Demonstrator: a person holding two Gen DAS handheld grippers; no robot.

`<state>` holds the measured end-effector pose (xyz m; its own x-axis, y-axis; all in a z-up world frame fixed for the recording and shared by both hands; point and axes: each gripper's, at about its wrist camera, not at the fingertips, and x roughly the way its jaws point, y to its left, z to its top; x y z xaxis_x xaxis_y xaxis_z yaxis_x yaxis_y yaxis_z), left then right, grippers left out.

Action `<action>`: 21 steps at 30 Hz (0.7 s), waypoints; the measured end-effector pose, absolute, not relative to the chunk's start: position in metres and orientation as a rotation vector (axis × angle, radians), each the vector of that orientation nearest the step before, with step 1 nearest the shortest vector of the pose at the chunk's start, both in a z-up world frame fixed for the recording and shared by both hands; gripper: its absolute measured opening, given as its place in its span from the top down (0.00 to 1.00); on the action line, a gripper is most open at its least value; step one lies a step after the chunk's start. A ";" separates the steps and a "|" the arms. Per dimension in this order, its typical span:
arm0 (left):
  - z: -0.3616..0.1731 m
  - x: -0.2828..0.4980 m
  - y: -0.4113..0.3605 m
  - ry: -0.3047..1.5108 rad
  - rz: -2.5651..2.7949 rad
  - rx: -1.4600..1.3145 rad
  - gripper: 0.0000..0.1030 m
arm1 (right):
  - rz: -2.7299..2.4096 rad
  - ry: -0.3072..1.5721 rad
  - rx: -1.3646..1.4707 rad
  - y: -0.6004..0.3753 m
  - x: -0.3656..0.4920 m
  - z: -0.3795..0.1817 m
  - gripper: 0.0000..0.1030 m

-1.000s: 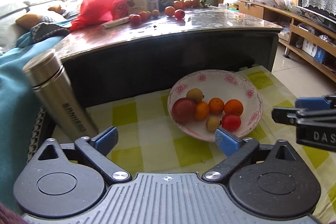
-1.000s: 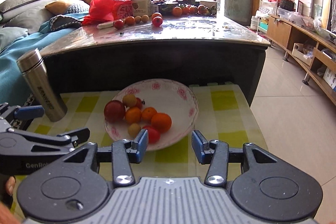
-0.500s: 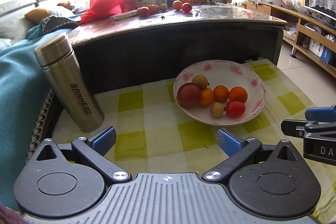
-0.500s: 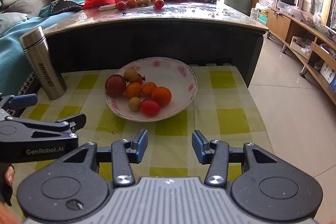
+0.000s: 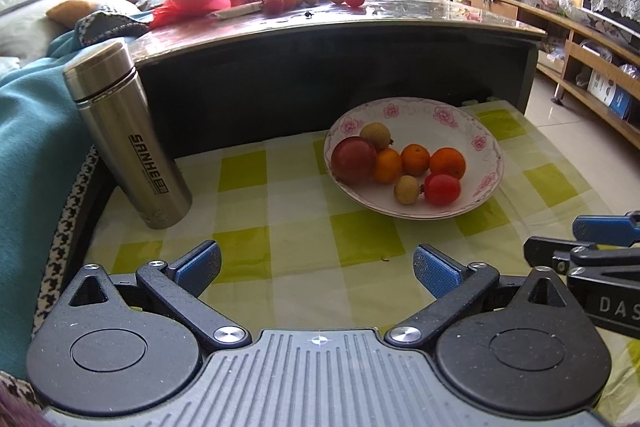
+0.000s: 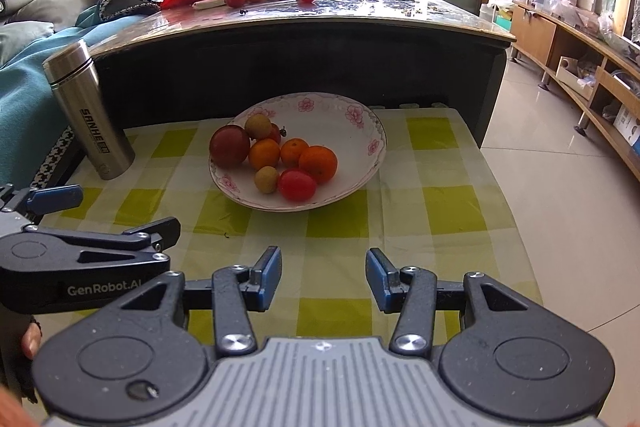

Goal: Organize fruits

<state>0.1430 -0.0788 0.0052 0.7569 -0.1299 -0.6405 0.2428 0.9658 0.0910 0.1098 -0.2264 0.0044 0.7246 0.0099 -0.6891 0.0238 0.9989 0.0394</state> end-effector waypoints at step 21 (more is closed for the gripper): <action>0.011 0.112 -0.075 0.683 -0.231 0.154 0.00 | -0.009 0.749 0.093 -0.224 0.080 0.014 0.51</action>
<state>0.1123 -0.0746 0.0107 0.7515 -0.1602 -0.6400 0.2608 0.9632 0.0653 0.0799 -0.2239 0.0137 0.7327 0.0249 -0.6800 0.0411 0.9959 0.0808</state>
